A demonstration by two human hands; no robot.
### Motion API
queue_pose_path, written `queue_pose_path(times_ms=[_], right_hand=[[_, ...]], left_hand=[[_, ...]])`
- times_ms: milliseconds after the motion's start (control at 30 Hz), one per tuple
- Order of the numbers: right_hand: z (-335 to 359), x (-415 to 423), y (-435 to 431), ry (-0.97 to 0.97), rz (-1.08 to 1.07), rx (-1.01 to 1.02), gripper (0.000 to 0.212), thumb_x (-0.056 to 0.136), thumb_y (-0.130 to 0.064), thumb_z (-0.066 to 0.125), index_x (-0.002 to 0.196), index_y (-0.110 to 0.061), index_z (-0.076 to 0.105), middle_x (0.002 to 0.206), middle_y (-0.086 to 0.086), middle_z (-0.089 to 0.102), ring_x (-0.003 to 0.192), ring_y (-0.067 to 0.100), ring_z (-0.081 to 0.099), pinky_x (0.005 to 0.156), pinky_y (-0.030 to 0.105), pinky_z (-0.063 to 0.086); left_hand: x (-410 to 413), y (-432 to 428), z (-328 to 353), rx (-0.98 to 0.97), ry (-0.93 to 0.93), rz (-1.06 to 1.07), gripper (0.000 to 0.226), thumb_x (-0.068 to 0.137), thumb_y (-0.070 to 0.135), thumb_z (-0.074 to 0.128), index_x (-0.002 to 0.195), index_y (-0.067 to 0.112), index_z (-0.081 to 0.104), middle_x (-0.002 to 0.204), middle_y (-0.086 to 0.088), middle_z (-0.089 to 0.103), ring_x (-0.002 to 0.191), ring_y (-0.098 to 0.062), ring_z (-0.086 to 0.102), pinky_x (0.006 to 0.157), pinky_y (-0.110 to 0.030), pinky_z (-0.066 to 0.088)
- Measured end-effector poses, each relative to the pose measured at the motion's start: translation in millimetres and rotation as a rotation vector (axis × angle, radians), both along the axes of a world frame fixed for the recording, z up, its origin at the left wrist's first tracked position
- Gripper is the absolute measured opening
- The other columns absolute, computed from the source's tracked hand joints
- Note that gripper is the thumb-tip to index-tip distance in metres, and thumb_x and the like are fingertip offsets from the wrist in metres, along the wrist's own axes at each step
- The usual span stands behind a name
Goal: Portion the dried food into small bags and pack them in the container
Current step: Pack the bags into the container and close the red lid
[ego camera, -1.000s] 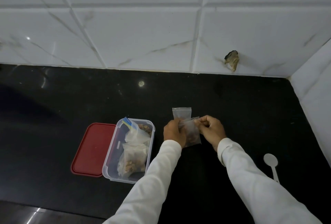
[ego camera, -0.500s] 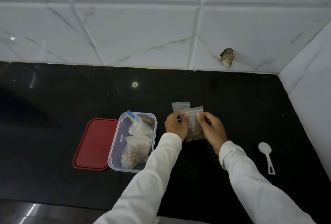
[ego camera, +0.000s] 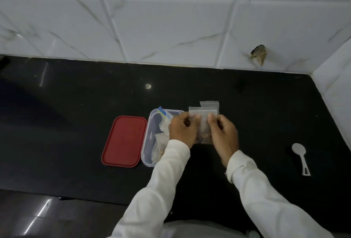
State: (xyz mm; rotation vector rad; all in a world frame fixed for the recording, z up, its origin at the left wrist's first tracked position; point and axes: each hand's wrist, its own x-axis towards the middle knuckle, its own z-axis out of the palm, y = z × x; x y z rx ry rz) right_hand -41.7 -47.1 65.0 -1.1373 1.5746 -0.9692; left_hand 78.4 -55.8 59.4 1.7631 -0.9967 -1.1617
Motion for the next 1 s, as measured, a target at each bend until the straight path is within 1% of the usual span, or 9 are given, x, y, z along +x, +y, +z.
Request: queue_pose_path(times_ms=[67,167,300,433,533,700,833,933,1000], right_hand=[[3.0,16.0,9.6,-0.018,0.06,0.03,0.023,0.093,-0.045,0.056,0.099,-0.025,0.065,0.095,-0.009,0.068,0.086,0.002,0.067,0.074,0.023,0.056],[1.4,38.8,21.2,0.02,0.169,0.049,0.022,0.09,-0.038,0.063,0.11,-0.027,0.063,0.099,-0.012,0.068,0.089,-0.002,0.066,0.076,0.022,0.057],[-6.9,62.6,32.1,0.162,0.223,-0.009,0.036,0.089,-0.031,0.067,0.122,-0.022,0.058,0.105,-0.007,0.069,0.092,0.002,0.067,0.079,0.023,0.058],[-9.1,76.8,36.2,0.401,0.303,-0.073,0.056,0.089,-0.028,0.067,0.14,-0.023,0.043,0.112,-0.003,0.066,0.1,0.011,0.066,0.086,0.032,0.058],[-11.2,81.2,35.8,0.582,0.432,-0.026,0.061,0.091,-0.026,0.065,0.144,-0.022,0.035,0.125,0.003,0.06,0.112,0.019,0.061,0.094,0.036,0.053],[-13.9,88.8,40.1,0.89,0.542,-0.051,0.036,0.095,-0.027,0.055,0.129,-0.015,0.047,0.126,0.011,0.056,0.108,0.029,0.06,0.088,0.036,0.053],[-11.7,95.0,38.5,0.989,0.585,-0.114,0.031,0.095,-0.024,0.056,0.125,-0.015,0.051,0.132,0.01,0.049,0.108,0.025,0.059,0.088,0.031,0.052],[-6.9,90.8,40.1,0.997,0.584,-0.187,0.032,0.094,-0.023,0.059,0.123,-0.012,0.058,0.14,0.011,0.044,0.119,0.025,0.051,0.093,0.032,0.049],[-6.0,92.5,36.3,0.962,0.643,-0.112,0.032,0.095,-0.016,0.056,0.125,-0.006,0.059,0.138,0.014,0.048,0.123,0.027,0.048,0.1,0.032,0.044]], left_hand=[[20.1,10.2,0.2,-0.019,0.055,0.037,0.011,0.094,0.031,0.065,0.096,0.021,0.071,0.091,0.003,0.074,0.086,-0.014,0.071,0.075,-0.027,0.06],[51.5,24.2,2.0,-0.009,-0.022,0.089,0.008,0.093,0.026,0.067,0.089,0.021,0.071,0.082,0.006,0.072,0.076,-0.01,0.07,0.062,-0.017,0.055],[81.0,36.2,-4.1,0.077,-0.172,0.087,0.012,0.088,0.028,0.074,0.094,0.018,0.074,0.083,0.006,0.071,0.079,-0.011,0.068,0.075,-0.025,0.057],[93.3,42.0,-9.2,0.133,-0.252,0.042,0.007,0.084,0.028,0.076,0.082,0.026,0.07,0.083,0.005,0.071,0.087,-0.019,0.068,0.086,-0.038,0.058],[94.0,43.0,-11.0,0.151,-0.428,-0.072,0.015,0.088,0.027,0.071,0.099,0.017,0.073,0.094,-0.004,0.073,0.092,-0.027,0.068,0.087,-0.04,0.056],[86.6,38.1,-12.0,0.23,-0.699,-0.292,0.039,0.095,0.027,0.059,0.132,0.017,0.051,0.122,-0.015,0.062,0.111,-0.038,0.06,0.09,-0.041,0.051],[86.8,48.0,-14.6,-0.024,-0.761,-0.253,0.05,0.088,0.019,0.072,0.132,0.013,0.048,0.14,-0.009,0.046,0.108,-0.035,0.061,0.079,-0.041,0.055],[90.8,56.5,-28.6,-0.333,-0.806,-0.337,0.042,0.062,0.0,0.085,0.101,0.002,0.069,0.113,-0.02,0.066,0.09,-0.036,0.068,0.057,-0.04,0.06],[92.3,61.8,-39.4,-0.399,-0.829,-0.461,0.033,0.053,-0.006,0.084,0.083,0.003,0.073,0.095,-0.018,0.072,0.077,-0.034,0.071,0.051,-0.037,0.06]])
